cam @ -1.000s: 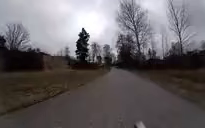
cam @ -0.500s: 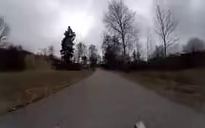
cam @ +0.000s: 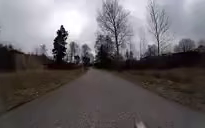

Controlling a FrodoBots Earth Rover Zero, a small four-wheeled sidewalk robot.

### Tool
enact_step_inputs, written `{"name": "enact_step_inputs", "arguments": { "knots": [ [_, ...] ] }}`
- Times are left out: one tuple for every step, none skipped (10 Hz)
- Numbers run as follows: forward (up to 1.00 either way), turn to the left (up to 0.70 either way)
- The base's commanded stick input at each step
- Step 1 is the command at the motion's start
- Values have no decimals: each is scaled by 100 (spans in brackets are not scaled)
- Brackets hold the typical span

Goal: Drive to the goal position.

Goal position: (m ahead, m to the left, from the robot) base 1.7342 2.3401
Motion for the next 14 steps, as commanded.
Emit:
{"name": "enact_step_inputs", "arguments": {
  "knots": [
    [70,0],
    [70,0],
    [70,0],
    [70,0],
    [70,0],
    [70,0],
    [70,0],
    [70,0],
    [70,0],
    [70,0],
    [70,-4],
    [70,-7],
    [70,-11],
    [70,-15]
  ]
}}
